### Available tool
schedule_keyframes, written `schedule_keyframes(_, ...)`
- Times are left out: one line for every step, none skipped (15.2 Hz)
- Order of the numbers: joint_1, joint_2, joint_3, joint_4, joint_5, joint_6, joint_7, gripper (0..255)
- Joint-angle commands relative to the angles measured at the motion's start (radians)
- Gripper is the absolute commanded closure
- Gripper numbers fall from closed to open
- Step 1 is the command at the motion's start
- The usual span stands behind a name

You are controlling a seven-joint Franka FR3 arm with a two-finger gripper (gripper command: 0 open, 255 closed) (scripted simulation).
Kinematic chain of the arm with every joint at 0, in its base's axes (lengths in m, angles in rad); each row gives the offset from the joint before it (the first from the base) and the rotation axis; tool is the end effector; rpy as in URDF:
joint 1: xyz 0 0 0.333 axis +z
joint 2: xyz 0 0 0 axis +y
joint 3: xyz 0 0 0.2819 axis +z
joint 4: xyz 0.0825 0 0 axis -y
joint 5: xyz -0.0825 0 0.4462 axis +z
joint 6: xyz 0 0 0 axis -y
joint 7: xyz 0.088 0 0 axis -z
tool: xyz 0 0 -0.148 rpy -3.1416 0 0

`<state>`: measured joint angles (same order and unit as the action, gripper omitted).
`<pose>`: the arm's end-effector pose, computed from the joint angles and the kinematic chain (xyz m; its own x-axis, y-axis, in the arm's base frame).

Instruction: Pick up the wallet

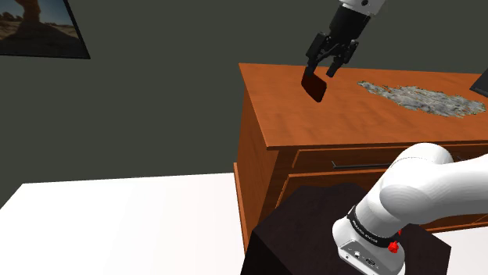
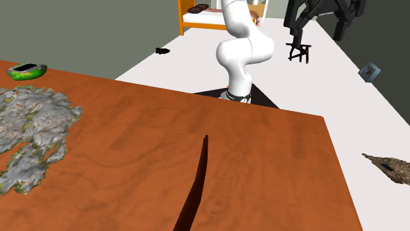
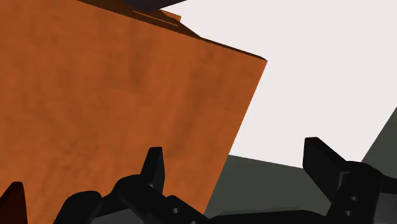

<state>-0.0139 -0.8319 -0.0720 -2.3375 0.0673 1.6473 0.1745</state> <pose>0.3944 -0.0273 0.5611 0.9625 -0.2453 0.1163 -0.2282 -0.9631 -0.1424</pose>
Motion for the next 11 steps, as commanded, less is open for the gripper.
schedule_keyframes(0.0,0.0,0.0,0.0,0.0,0.0,0.0,0)
schedule_keyframes(-0.008,0.024,-0.012,0.004,-0.011,0.016,-0.009,0)
schedule_keyframes(-0.015,0.049,-0.025,0.009,-0.022,0.032,-0.018,0)
schedule_keyframes(-0.023,0.075,-0.037,0.015,-0.033,0.047,-0.027,0)
schedule_keyframes(-0.03,0.101,-0.05,0.022,-0.043,0.063,-0.035,0)
schedule_keyframes(-0.037,0.127,-0.062,0.03,-0.053,0.078,-0.044,0)
schedule_keyframes(-0.043,0.154,-0.074,0.039,-0.062,0.093,-0.052,0)
schedule_keyframes(-0.05,0.182,-0.087,0.049,-0.07,0.107,-0.06,0)
schedule_keyframes(-0.056,0.21,-0.099,0.06,-0.078,0.121,-0.068,0)
schedule_keyframes(-0.062,0.238,-0.112,0.072,-0.086,0.135,-0.076,0)
schedule_keyframes(-0.068,0.267,-0.124,0.084,-0.093,0.148,-0.084,0)
